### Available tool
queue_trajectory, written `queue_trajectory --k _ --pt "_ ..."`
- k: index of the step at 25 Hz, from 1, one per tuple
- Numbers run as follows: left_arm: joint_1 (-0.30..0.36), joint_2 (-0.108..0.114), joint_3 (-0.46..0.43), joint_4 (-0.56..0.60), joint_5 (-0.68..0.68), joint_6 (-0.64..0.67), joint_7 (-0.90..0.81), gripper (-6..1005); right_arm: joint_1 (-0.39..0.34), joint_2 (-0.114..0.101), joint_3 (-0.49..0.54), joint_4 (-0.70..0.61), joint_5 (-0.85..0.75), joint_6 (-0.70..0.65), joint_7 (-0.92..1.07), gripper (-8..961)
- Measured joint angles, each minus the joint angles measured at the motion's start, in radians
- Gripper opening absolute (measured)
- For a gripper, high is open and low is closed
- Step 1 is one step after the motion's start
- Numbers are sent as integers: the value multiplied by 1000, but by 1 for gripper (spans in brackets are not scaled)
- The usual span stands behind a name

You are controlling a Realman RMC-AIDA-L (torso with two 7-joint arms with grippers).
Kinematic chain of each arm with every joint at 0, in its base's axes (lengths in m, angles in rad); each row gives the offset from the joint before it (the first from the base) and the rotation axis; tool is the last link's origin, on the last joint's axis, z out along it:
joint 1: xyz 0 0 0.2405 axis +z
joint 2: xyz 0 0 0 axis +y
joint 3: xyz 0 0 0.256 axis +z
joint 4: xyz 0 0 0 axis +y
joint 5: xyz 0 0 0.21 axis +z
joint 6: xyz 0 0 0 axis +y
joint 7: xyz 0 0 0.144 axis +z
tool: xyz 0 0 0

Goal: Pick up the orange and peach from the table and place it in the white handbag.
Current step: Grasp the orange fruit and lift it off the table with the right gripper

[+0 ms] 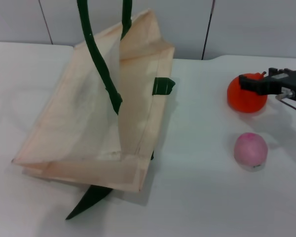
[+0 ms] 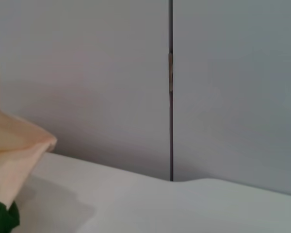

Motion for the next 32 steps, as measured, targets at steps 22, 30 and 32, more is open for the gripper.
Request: queue_trajectory --k 22,30,32 --pt "-27 -2 -2 3 16 -9 -8 128 93 3 19 163 13 -23 -12 882" --pt "-39 -2 1 3 16 -9 -8 128 148 7 13 254 13 -52 -12 870" --pt "-39 -2 1 3 16 -9 -8 128 150 6 13 256 13 -58 -12 867"
